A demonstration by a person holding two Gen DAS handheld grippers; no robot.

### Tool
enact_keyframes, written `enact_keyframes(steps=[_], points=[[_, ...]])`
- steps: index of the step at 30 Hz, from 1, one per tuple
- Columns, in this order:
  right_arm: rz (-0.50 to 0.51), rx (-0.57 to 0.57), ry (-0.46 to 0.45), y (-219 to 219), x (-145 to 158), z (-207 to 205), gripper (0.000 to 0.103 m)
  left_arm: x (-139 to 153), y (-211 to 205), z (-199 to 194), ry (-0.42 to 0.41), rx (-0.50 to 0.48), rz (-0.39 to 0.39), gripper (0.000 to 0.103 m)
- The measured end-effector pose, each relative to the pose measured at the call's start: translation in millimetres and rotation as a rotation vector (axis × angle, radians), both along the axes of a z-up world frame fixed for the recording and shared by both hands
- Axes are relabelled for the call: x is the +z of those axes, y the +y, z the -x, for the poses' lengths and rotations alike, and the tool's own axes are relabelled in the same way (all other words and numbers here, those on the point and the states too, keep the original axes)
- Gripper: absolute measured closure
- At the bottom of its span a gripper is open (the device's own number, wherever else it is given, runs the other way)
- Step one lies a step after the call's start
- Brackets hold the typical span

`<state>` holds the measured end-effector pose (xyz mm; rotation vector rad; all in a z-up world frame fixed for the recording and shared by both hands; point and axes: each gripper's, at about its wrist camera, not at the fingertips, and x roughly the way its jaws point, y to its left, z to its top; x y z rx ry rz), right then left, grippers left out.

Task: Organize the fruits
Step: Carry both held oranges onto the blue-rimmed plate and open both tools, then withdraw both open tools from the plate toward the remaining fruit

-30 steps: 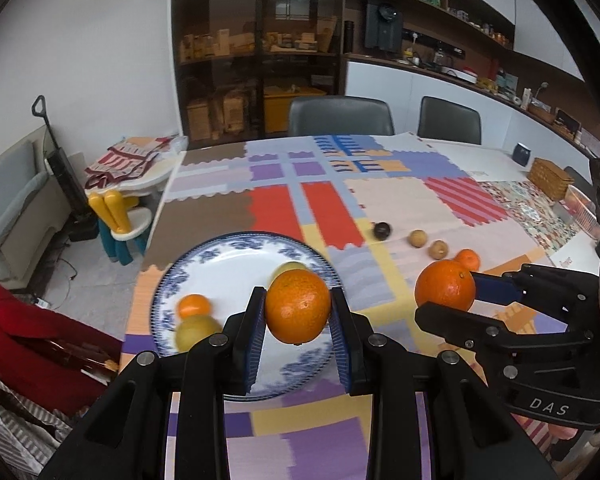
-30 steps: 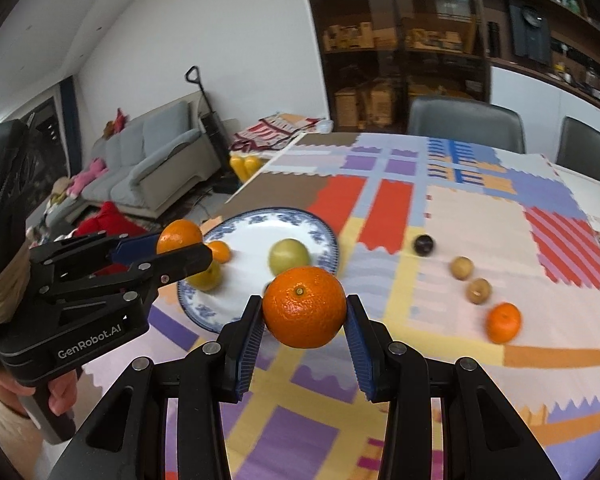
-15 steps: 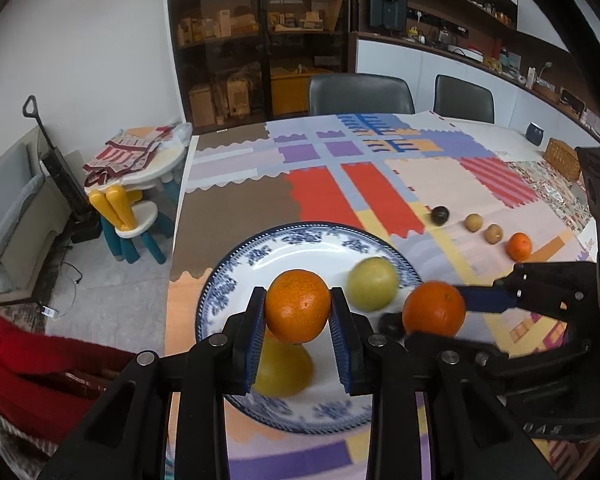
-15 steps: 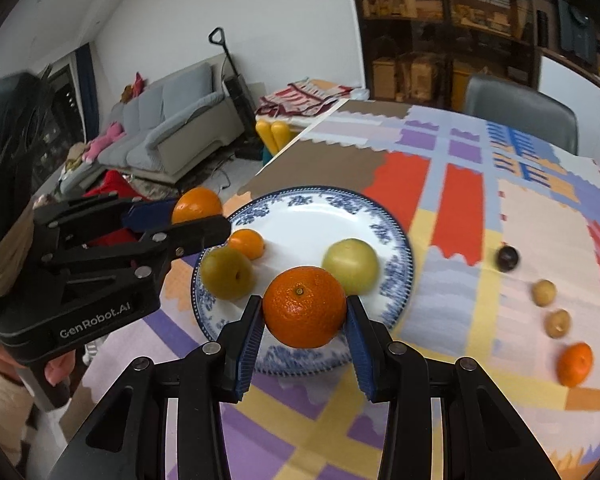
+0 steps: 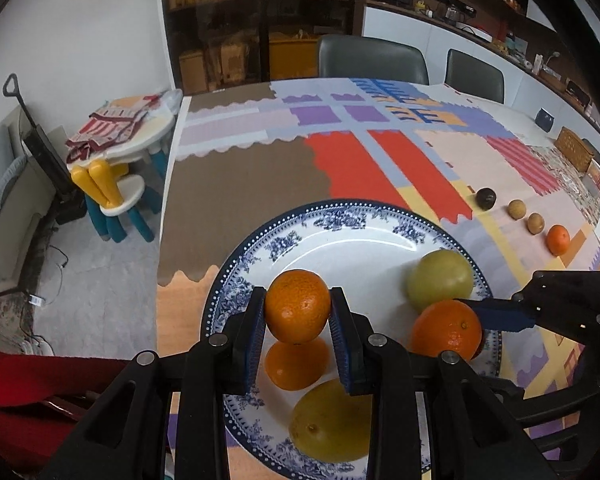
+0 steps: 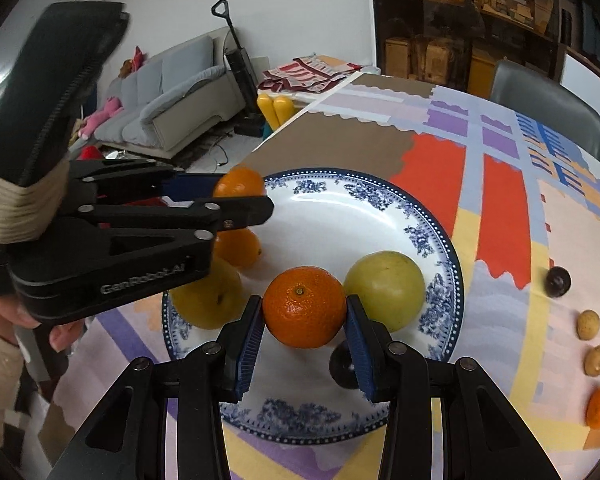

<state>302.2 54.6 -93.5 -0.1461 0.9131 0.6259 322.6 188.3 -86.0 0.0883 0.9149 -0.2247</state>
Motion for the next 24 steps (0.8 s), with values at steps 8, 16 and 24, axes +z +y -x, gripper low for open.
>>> enact_keyframes(steps=[8,16,24], points=[[0.012,0.010,-0.007,4,-4,-4,0.061,-1,4,2,-0.002,0.008,-0.020,0.059],[0.009,-0.010,-0.022,-2,1,3,0.060,25,5,28,-0.088,0.065,-0.075,0.054],[-0.012,-0.045,-0.131,-22,30,23,0.050,54,1,70,-0.169,0.154,-0.038,0.049]])
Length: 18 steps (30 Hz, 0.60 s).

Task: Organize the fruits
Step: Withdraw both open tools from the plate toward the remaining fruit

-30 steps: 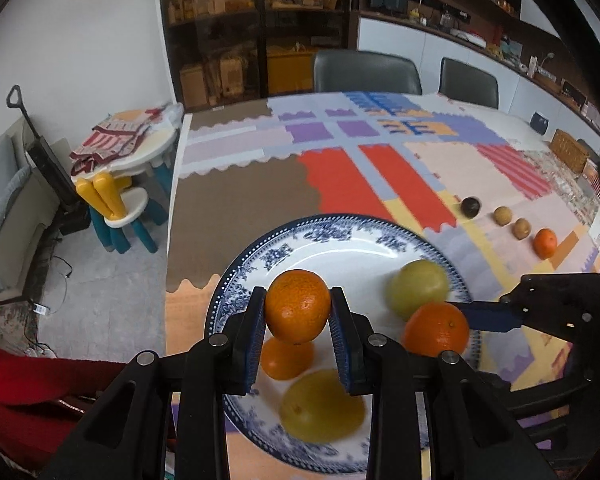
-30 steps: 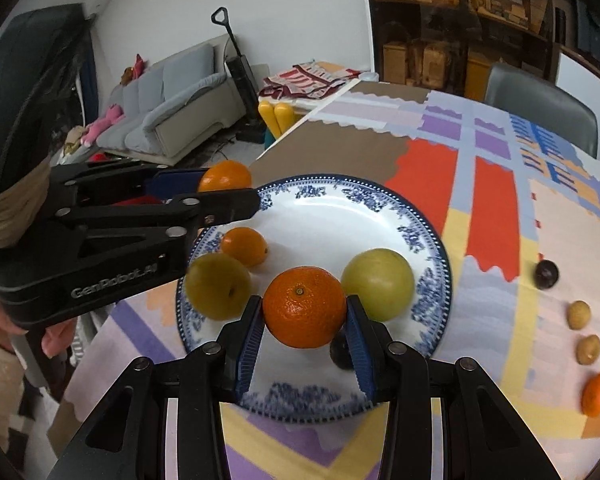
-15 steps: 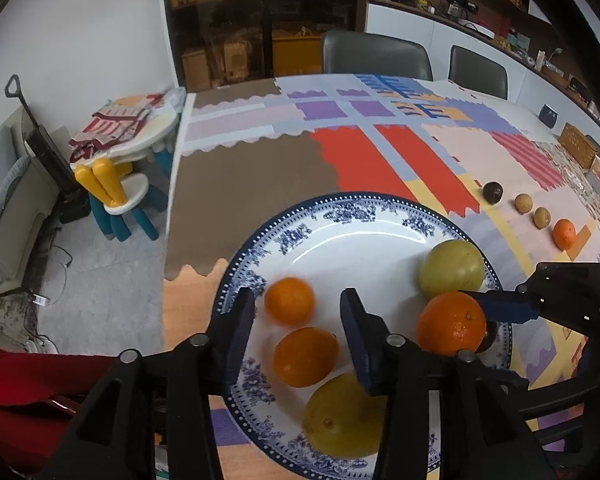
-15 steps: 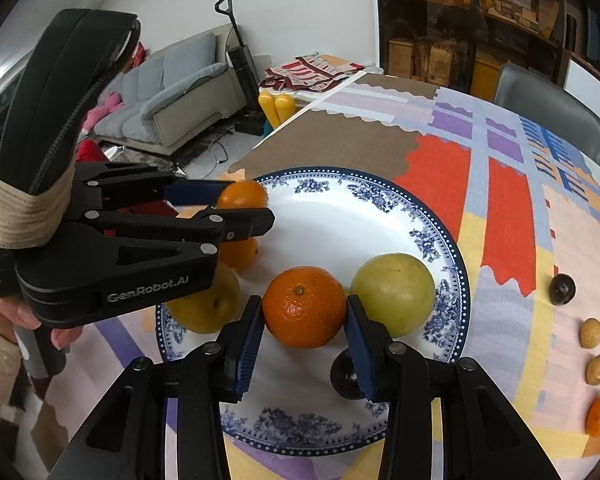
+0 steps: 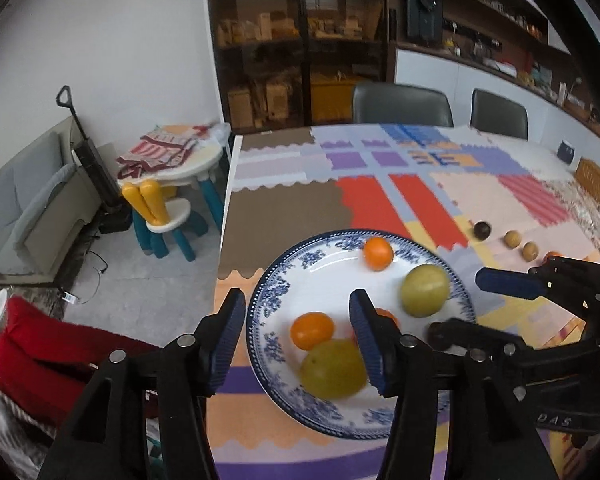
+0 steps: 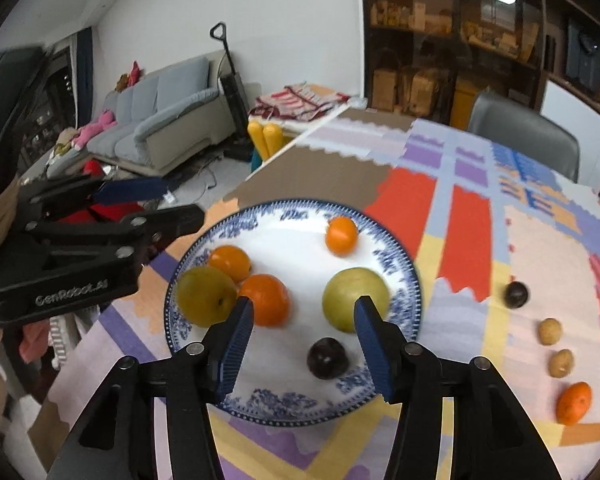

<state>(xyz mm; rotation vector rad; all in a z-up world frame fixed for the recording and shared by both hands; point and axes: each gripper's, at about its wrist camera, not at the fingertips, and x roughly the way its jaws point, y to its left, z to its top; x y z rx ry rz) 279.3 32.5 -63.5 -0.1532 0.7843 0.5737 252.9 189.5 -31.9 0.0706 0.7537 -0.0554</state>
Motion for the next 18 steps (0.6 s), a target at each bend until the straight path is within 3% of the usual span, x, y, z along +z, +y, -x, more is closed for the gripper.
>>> enact_keyframes(steps=[9,13,18], points=[[-0.013,-0.059,-0.104,-41,33,34,0.042,21,-34,43,-0.075,0.007,0.049,0.042],[-0.035,-0.111,-0.137,-67,47,47,0.036,27,-55,55,-0.096,-0.013,0.069,0.040],[-0.014,-0.172,-0.183,-97,55,60,0.035,33,-85,61,-0.111,-0.051,0.069,0.037]])
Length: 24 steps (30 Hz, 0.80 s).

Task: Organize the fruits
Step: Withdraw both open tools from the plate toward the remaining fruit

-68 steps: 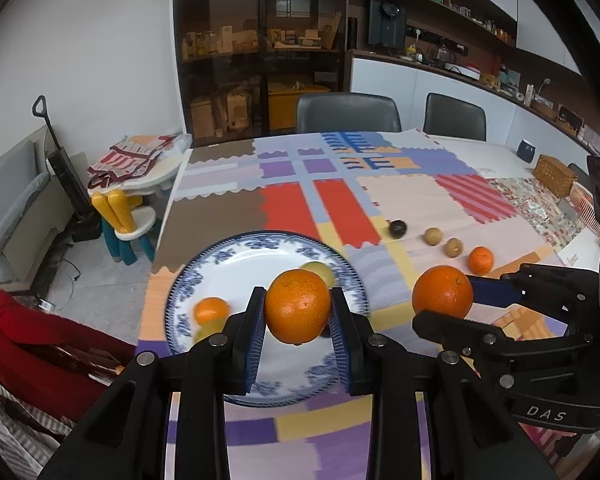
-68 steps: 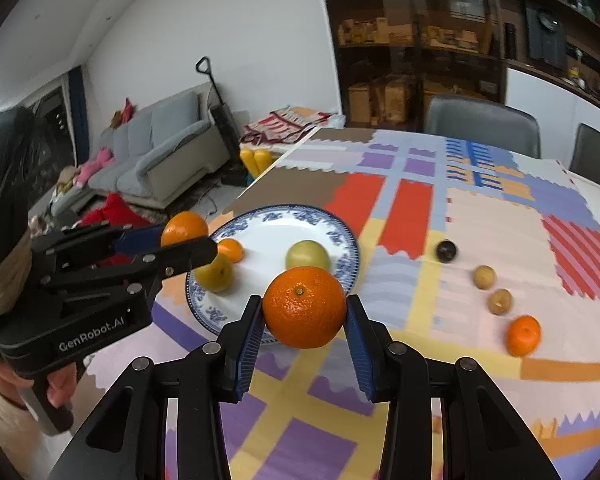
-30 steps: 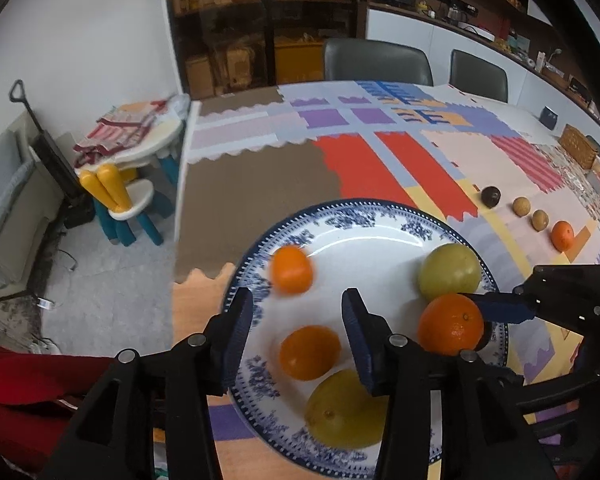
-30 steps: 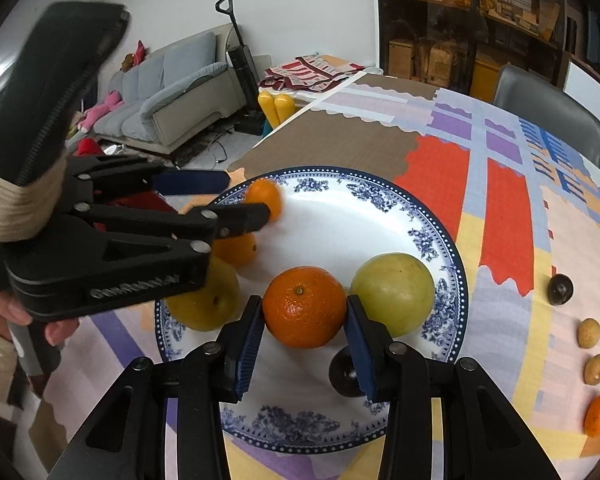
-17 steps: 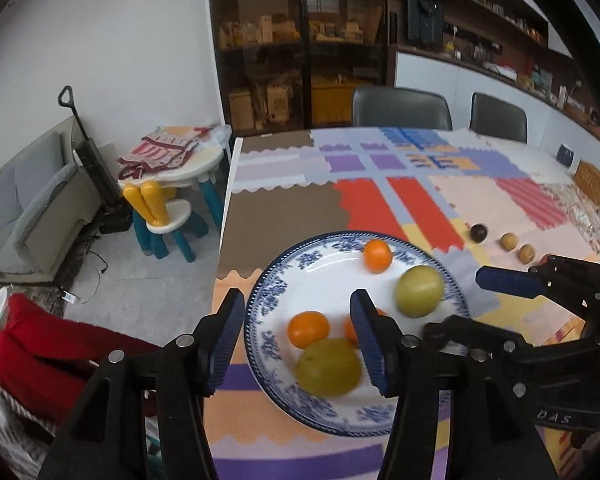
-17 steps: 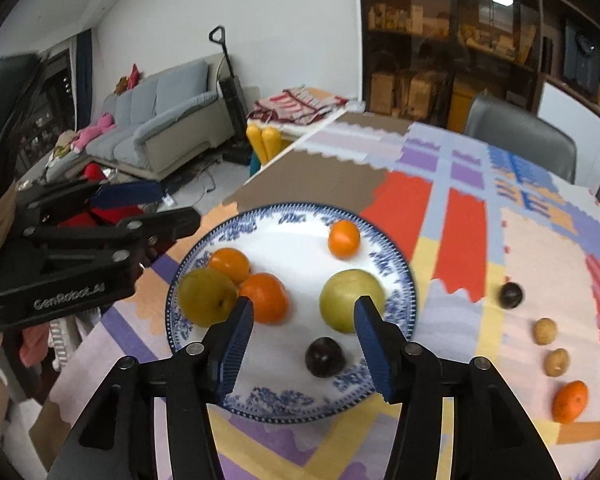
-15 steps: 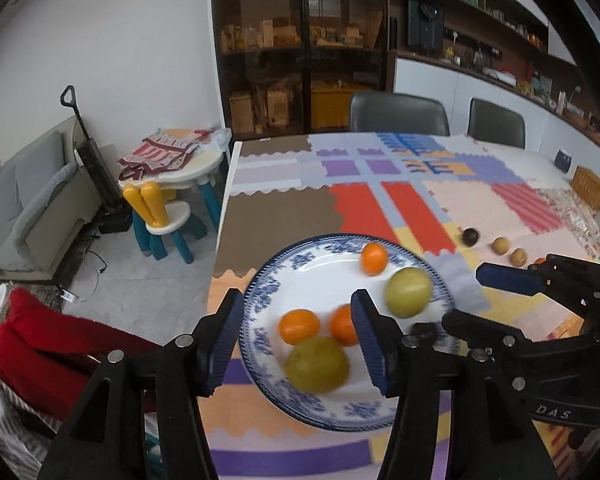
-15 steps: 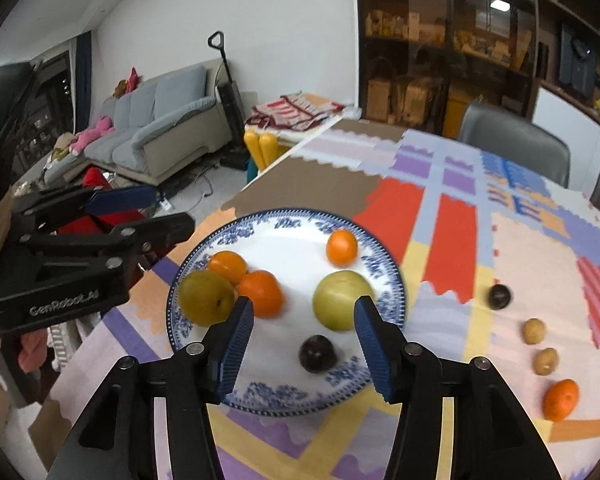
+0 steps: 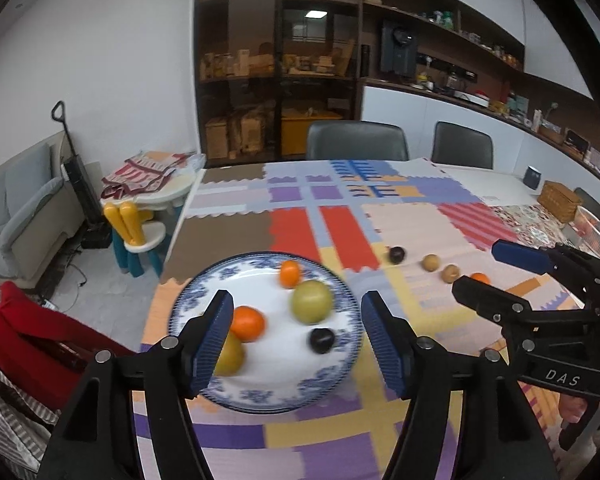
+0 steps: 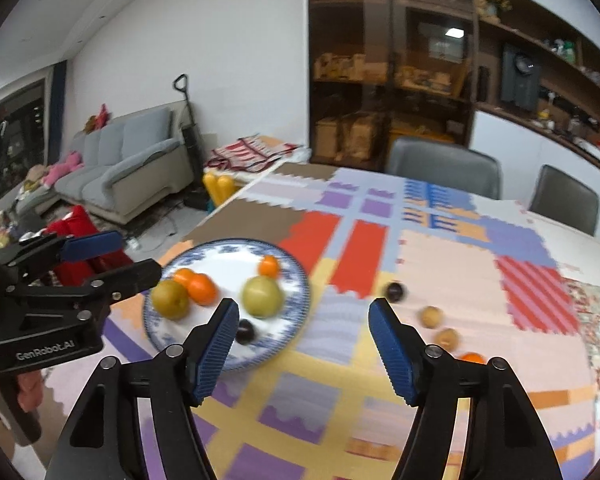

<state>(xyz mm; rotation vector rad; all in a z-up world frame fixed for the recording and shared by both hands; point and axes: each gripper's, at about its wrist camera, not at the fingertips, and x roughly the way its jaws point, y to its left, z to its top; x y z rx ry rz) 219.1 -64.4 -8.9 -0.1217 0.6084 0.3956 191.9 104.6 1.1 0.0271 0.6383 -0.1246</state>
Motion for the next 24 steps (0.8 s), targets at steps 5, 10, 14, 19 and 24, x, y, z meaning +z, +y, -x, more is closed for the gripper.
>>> enact_keyframes(steps=[5,10,14,19,24], points=[[0.010,-0.081,-0.013,-35,4,8,0.035,3,-33,-3,-0.004,-0.035,-0.012,0.035],[-0.005,-0.169,0.000,-71,5,11,0.035,3,-62,-11,-0.010,-0.072,-0.039,0.032],[-0.014,-0.243,0.022,-94,1,8,0.035,-2,-81,-24,0.001,-0.098,-0.049,0.032],[-0.050,-0.355,0.096,-120,-13,-3,0.035,-11,-99,-47,0.025,-0.119,-0.068,0.031],[-0.087,-0.421,0.160,-139,-32,-18,0.035,-24,-111,-72,0.061,-0.143,-0.084,0.031]])
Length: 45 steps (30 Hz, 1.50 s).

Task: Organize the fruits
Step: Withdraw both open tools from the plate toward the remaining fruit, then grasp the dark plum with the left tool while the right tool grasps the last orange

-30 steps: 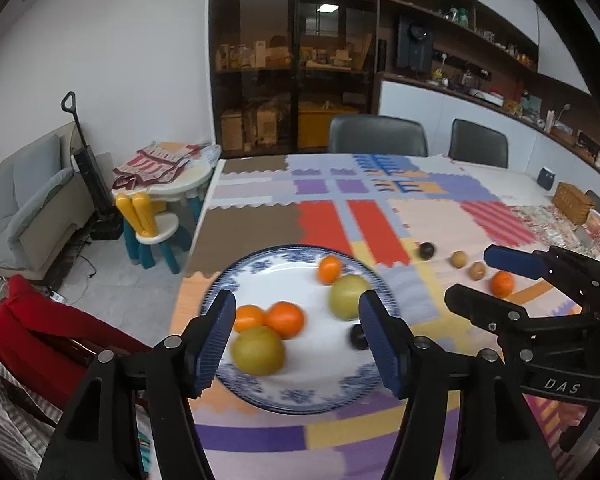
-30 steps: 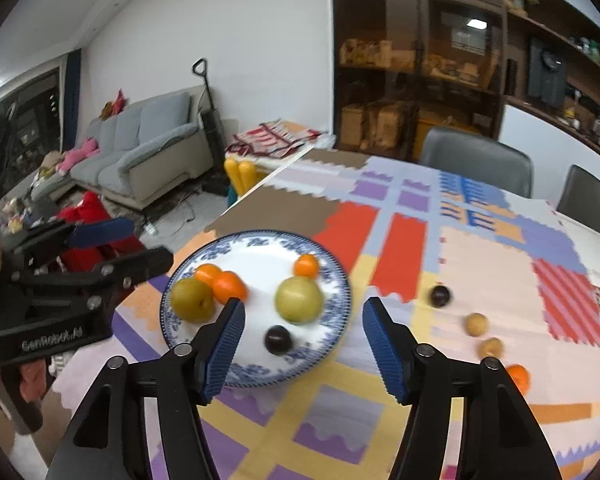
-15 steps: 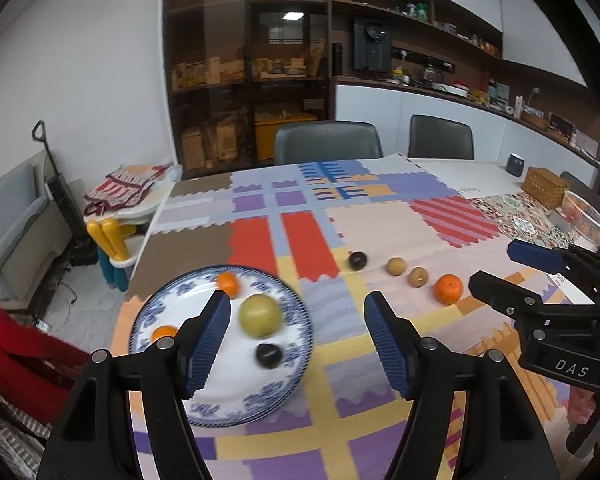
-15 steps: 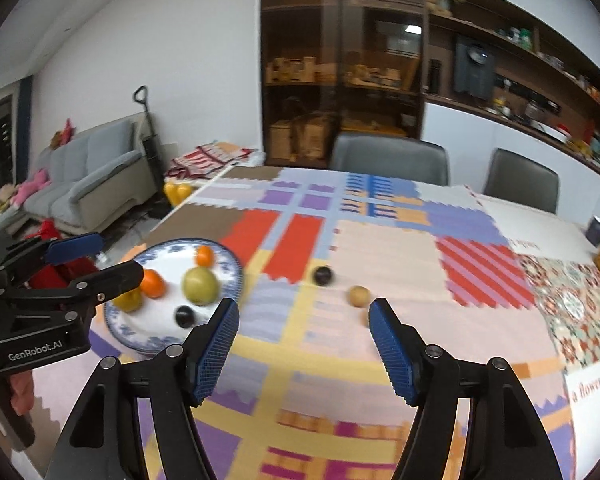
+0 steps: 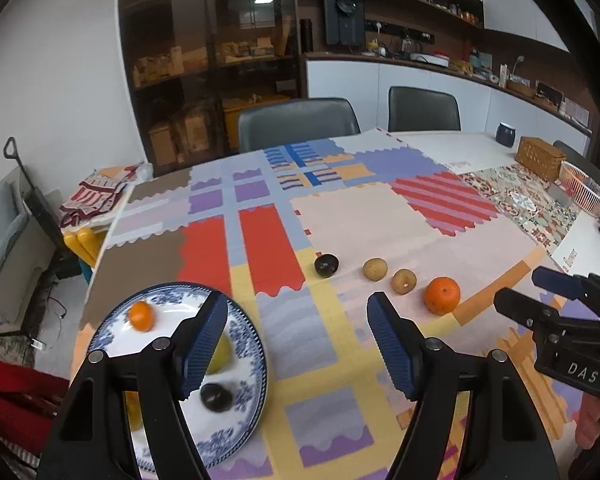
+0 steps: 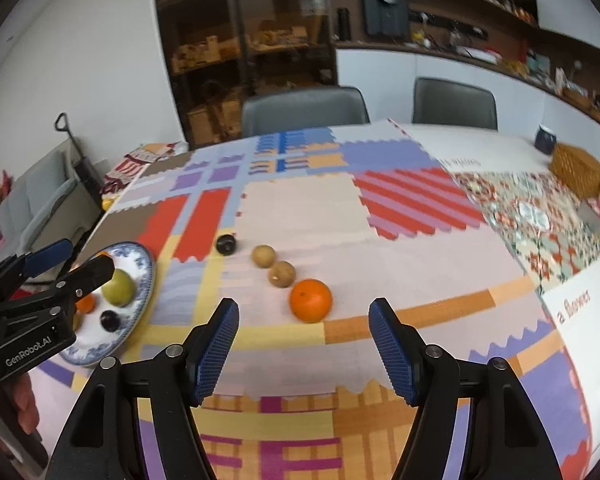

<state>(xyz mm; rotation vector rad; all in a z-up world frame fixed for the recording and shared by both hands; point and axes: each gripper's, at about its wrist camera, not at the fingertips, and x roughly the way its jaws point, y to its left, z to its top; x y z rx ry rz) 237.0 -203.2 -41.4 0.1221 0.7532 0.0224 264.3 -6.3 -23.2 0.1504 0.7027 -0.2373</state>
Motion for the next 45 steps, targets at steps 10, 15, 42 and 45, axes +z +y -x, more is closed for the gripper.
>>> enact_keyframes(steps=[10,15,42,45], points=[[-0.056,-0.048,0.108,-4,-43,-34,0.035,-38,-9,-54,0.100,-0.008,0.002,0.031],[-0.055,-0.066,0.142,-3,-58,-45,0.035,-56,-14,-73,0.138,-0.004,0.011,0.031],[-0.116,-0.034,0.158,-5,-84,-76,0.061,-96,-54,-129,0.217,-0.050,0.001,0.075],[-0.120,-0.033,0.159,-7,-85,-75,0.061,-93,-53,-124,0.213,-0.053,0.017,0.076]])
